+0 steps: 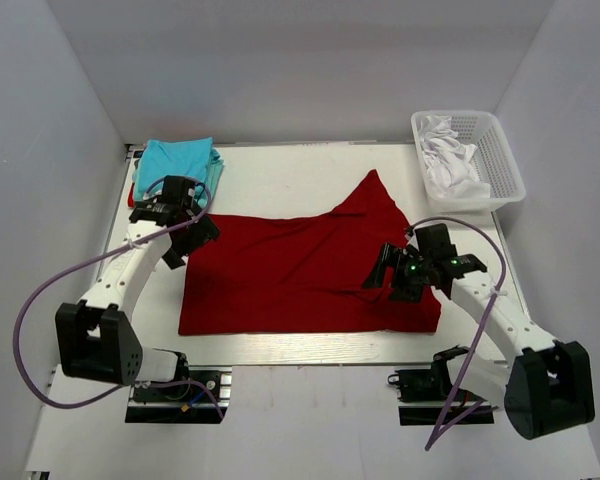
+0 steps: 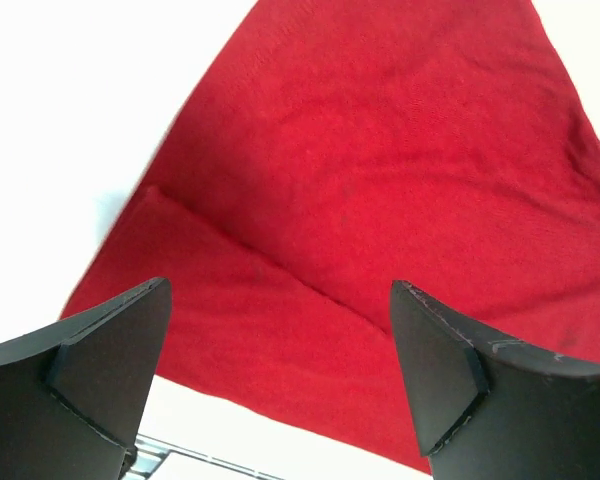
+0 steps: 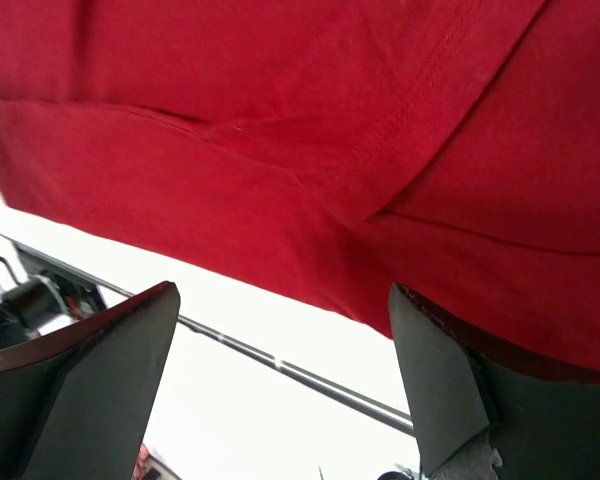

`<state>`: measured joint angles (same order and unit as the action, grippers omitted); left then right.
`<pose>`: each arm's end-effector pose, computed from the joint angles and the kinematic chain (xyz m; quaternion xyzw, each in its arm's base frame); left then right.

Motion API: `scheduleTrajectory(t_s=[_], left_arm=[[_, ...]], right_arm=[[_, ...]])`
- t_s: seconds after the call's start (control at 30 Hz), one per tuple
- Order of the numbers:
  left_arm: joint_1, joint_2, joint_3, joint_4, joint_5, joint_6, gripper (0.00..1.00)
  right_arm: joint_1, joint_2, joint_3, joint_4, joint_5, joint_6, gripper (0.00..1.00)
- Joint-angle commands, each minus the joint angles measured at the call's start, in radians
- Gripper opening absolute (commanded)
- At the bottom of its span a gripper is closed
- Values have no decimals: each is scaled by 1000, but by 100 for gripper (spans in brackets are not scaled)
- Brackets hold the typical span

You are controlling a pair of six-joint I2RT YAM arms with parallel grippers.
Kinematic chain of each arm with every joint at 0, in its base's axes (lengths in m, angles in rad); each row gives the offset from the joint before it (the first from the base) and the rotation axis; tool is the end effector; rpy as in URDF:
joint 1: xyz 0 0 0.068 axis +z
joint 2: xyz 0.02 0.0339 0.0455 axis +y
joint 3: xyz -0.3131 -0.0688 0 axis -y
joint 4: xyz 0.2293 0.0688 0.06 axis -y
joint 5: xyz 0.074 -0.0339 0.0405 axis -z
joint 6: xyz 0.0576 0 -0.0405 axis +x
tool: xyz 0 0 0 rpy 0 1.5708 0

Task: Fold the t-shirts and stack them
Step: Fold the flattened tshirt in 1/3 of the way

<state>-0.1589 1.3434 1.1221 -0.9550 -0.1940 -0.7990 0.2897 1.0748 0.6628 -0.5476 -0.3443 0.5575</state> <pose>0.2352 -0.0265 0.3063 -0.3251 0.9205 -0.0056 0.2169 0.1657 0.0697 0.2470 0.0744 0.9380 0.2708 0.2031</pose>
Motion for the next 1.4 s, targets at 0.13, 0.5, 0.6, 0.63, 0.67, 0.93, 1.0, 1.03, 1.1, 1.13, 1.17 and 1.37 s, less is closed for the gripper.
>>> scheduleTrajectory(t_s=[0.13,0.5,0.6,0.63,0.67,0.93,1.0,1.03,1.1,1.13,1.17,1.37], left_arm=[[5,14,21,-2,-91,9,100],[5,-4,12,-2,-70,9,100],[5,-4,12,-2,-70,9,100],[5,-4,12,-2,-70,9,100],[5,-4,12,-2,-70,9,100],[5,-26,2,-11,-70,9,100],[5,-26,2,-11,-70,9,100],[5,-26,2,-11,-70,9,100],[5,-26,2,-21,-70,9,100],[5,-36,2,-21,-70,9,100],[5,-36,2,-21,-70,9,100],[5,-47,-31,1,-50,18,100]], right_arm=[[51,118,-32,109,14,-7,90],[86,220,-52,262,36,18,90],[95,241,-46,308,28,33,90],[95,244,-43,316,34,41,90],[97,246,-35,346,33,50,90],[108,356,95,599,74,177,90],[108,419,163,626,67,203,90],[111,433,199,606,88,205,90],[123,493,342,443,132,202,90],[121,508,380,386,186,205,90],[124,540,411,277,218,202,90],[123,567,514,29,413,136,90]])
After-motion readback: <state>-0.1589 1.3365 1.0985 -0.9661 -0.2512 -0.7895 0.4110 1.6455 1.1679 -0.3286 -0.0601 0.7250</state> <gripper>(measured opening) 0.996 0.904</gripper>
